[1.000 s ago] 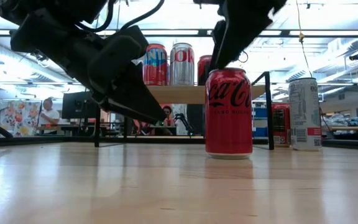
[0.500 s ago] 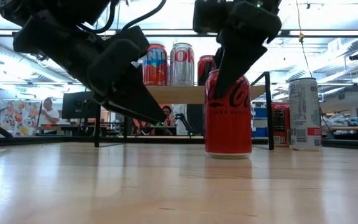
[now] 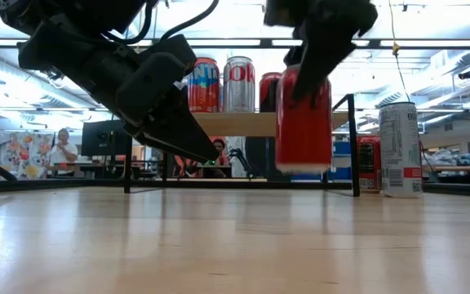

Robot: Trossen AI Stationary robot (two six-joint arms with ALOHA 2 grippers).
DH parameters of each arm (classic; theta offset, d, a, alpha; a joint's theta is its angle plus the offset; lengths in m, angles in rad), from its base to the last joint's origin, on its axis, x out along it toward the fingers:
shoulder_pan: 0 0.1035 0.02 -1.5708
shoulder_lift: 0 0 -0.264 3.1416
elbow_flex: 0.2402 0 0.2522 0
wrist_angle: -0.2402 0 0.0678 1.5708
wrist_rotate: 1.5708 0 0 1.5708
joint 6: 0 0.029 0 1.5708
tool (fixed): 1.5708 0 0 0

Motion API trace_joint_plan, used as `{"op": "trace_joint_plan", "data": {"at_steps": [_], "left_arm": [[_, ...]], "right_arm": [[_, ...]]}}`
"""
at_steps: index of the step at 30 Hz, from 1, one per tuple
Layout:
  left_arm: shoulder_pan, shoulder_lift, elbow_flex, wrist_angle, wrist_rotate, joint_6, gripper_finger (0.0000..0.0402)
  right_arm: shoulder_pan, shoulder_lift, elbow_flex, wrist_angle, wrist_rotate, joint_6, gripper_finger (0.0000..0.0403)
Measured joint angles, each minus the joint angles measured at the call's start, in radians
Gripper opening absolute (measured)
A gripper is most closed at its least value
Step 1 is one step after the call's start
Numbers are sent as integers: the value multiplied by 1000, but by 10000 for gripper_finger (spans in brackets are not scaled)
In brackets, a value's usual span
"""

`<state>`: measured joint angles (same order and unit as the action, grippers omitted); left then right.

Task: Place canned beverage on shelf
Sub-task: Put the bottom red and black soda can on the shelf

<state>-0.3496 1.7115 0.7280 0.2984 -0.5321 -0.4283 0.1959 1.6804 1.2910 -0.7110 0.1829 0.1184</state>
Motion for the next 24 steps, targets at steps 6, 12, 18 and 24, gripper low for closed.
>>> {"op": "trace_joint_plan", "data": {"at_steps": [6, 12, 18, 24], "left_arm": [[0, 0, 0, 0, -2, -4, 274], [0, 0, 0, 2, -5, -17, 274], [-3, 0, 0, 1, -5, -33, 274], [-3, 2, 0, -3, -5, -33, 274]], "right_arm": [[-51, -119, 38, -114, -3, -43, 317], [-93, -164, 158, -242, 7, -99, 318], [-186, -168, 256, -347, 27, -232, 318], [-324, -168, 339, -389, -46, -356, 318]]}}
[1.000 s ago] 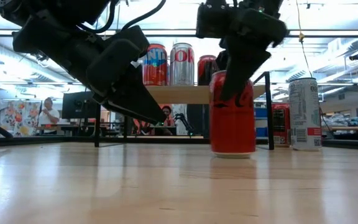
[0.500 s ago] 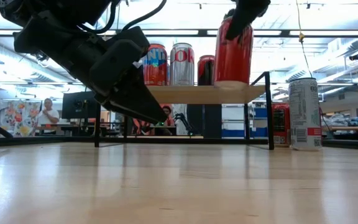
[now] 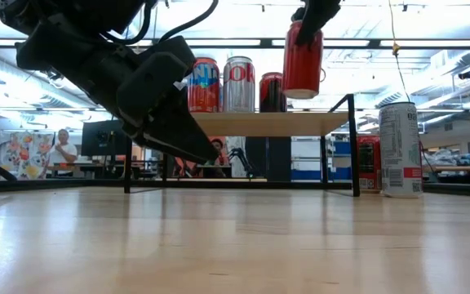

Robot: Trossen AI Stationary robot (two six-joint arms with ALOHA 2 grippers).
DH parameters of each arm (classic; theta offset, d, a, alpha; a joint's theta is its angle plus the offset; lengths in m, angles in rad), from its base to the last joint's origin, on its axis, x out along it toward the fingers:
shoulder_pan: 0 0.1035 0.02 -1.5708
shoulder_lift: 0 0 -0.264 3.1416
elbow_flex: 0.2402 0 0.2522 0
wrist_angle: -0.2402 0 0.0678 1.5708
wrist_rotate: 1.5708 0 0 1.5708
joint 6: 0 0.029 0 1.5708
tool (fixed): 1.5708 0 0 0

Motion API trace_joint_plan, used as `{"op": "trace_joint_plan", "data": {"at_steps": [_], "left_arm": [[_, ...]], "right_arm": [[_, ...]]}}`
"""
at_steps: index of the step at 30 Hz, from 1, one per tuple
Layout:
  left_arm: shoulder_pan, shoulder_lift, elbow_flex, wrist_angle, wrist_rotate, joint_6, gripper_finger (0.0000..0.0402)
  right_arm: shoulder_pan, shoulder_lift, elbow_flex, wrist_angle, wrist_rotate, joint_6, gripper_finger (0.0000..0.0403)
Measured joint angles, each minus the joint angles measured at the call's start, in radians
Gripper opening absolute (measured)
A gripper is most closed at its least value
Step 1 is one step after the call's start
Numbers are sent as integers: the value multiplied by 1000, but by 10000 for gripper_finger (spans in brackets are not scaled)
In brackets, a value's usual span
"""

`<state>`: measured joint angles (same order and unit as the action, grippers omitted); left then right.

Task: Place canned beverage on shelf
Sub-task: Put the bottom red and black soda can on the shelf

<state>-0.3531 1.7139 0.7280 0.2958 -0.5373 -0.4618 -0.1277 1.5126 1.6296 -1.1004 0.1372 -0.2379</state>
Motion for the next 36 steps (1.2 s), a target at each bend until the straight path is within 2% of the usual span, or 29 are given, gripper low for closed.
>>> {"op": "trace_joint_plan", "data": {"at_steps": [4, 10, 18, 23, 30, 36], "left_arm": [[-6, 1, 0, 0, 0, -10, 274], [-24, 1, 0, 8, 0, -12, 274], [-19, 1, 0, 50, 0, -17, 274], [-11, 1, 1, 52, 1, -16, 274], [-8, 1, 0, 50, 10, -14, 274], [-8, 1, 0, 50, 11, -5, 274]], "right_arm": [[-122, 1, 23, 0, -92, -76, 318], [-310, 6, 24, -12, -152, -139, 318], [-490, 6, 23, 23, -278, -213, 318], [-552, 47, 23, 22, -322, -232, 318], [-574, 113, 28, 40, -329, -251, 318], [-588, 116, 26, 74, -358, -258, 318]]}}
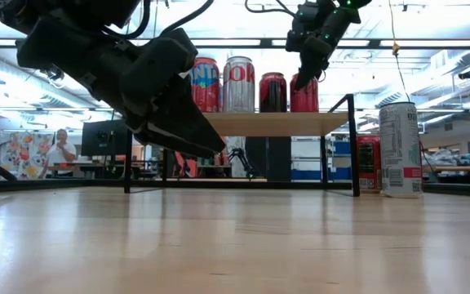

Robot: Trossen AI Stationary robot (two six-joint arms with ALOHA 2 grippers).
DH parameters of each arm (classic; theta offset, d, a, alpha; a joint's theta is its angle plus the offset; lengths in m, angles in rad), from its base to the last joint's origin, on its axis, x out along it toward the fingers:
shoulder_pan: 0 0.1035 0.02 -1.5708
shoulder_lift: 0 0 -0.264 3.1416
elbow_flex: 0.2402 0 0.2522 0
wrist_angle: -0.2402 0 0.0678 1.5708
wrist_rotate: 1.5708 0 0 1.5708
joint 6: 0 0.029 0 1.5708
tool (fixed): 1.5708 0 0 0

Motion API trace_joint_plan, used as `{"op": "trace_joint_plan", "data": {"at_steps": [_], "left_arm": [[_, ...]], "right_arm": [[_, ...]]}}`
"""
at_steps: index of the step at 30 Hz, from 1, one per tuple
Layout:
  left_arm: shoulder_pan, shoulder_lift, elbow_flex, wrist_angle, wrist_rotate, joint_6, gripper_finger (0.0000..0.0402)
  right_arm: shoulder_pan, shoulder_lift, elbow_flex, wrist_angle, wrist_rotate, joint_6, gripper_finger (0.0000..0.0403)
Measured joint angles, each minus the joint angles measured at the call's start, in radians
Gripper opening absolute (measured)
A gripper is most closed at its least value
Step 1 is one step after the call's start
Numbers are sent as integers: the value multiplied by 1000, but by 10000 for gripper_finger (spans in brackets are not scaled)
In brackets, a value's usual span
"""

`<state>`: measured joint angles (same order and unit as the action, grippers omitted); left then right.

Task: Place canned beverage on shelf
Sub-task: Put the bottom red and black soda can on the shelf

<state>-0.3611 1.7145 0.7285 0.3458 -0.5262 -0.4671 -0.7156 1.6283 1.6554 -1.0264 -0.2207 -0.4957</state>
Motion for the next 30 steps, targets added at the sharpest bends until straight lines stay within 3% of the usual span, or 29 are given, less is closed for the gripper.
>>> {"op": "trace_joint_plan", "data": {"at_steps": [16, 30], "left_arm": [[0, 0, 0, 0, 0, 0, 274], [0, 0, 0, -3, 1, 1, 274]], "right_arm": [[-1, 0, -2, -5, -9, -5, 320], [8, 4, -7, -21, 44, 8, 374]]}}
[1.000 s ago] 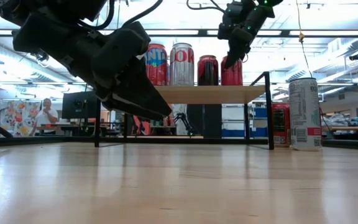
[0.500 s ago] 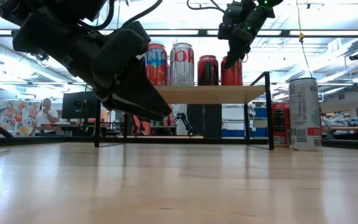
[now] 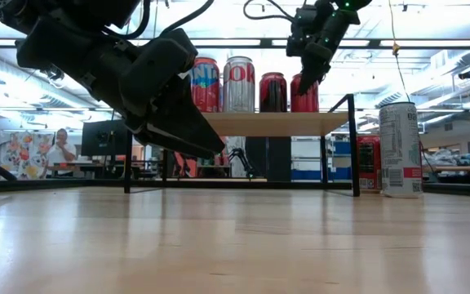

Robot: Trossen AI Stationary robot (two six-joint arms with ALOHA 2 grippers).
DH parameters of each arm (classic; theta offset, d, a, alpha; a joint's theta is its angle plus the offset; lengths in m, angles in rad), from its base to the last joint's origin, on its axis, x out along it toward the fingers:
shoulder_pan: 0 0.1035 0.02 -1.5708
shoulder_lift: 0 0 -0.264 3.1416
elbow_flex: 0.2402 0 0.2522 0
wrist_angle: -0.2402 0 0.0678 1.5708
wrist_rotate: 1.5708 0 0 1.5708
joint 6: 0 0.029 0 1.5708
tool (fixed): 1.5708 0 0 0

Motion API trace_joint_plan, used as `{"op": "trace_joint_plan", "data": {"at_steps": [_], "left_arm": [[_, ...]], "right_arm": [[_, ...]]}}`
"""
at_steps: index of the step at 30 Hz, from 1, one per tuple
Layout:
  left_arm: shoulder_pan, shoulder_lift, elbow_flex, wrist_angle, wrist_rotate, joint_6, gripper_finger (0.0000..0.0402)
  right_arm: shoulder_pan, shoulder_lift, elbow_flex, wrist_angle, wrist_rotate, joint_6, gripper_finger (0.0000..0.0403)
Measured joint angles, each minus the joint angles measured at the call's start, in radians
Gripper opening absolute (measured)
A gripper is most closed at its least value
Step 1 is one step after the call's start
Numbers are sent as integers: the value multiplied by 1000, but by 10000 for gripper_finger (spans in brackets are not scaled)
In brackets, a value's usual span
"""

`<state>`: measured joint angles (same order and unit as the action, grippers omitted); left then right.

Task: Place canned beverage on shelf
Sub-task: Put the bottom red and black soda can on the shelf

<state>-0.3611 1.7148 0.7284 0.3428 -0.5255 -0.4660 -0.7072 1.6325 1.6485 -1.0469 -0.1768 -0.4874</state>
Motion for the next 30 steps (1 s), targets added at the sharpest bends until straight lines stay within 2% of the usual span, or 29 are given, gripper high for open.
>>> {"op": "trace_joint_plan", "data": {"at_steps": [12, 24, 30], "left_arm": [[0, 0, 0, 1, 0, 0, 274], [0, 0, 0, -2, 1, 0, 274], [0, 0, 0, -3, 1, 0, 274]], "right_arm": [[12, 0, 5, 1, 4, 13, 382], [37, -3, 161, -72, 3, 44, 398], [54, -4, 185, -96, 21, 50, 398]]}}
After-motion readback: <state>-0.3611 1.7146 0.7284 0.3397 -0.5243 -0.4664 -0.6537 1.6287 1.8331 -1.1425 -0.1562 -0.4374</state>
